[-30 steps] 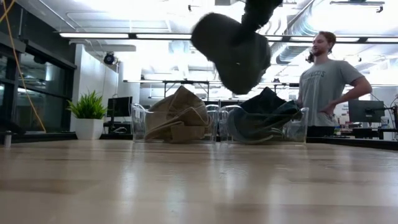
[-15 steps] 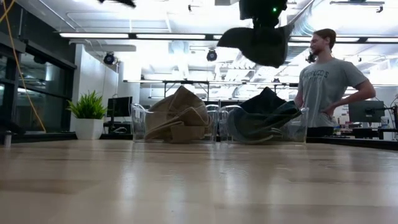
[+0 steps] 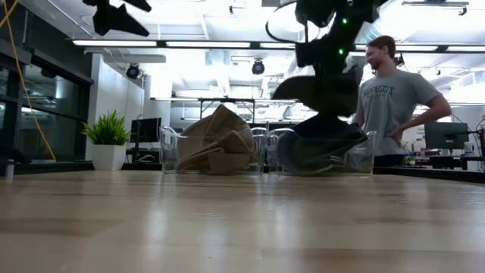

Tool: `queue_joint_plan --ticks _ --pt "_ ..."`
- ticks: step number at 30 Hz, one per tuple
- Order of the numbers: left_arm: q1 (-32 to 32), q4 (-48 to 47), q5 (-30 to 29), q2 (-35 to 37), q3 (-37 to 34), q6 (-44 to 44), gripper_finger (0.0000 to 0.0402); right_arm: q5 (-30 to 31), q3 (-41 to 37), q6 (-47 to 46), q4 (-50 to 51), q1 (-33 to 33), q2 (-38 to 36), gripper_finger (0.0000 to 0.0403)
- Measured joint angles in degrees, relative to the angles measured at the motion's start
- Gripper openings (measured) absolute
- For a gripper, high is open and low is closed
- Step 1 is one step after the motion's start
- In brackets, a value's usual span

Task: Pick & Place hat
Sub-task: Put the gray cap into the right transparent bin

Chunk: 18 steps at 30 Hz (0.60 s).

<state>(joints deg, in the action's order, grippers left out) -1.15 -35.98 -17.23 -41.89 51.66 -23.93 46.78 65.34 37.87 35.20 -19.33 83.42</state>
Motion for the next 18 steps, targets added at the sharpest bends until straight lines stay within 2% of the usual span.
queue_joint_plan --ticks 3,6,11,18 --pt "0.00 -0.44 0.03 1.74 -1.27 -0.41 0.0273 -5.85 -2.33 -0.83 -0.63 -1.09 0.22 0.0000" --pt "0.00 -0.19 -0.07 2.90 -1.42 -0.43 0.0273 -9.23 -4.97 -1.28 -0.31 -2.28 0.27 0.0000" --pt "0.01 -0.36 -0.14 4.52 -1.49 -0.51 0.0273 -17.44 -5.41 -4.59 2.23 -3.39 0.26 0.0004" --pt "0.02 -0.50 -0.34 5.25 -1.49 -0.49 0.0273 -20.35 -5.41 -9.12 1.25 -3.96 0.26 0.0052"
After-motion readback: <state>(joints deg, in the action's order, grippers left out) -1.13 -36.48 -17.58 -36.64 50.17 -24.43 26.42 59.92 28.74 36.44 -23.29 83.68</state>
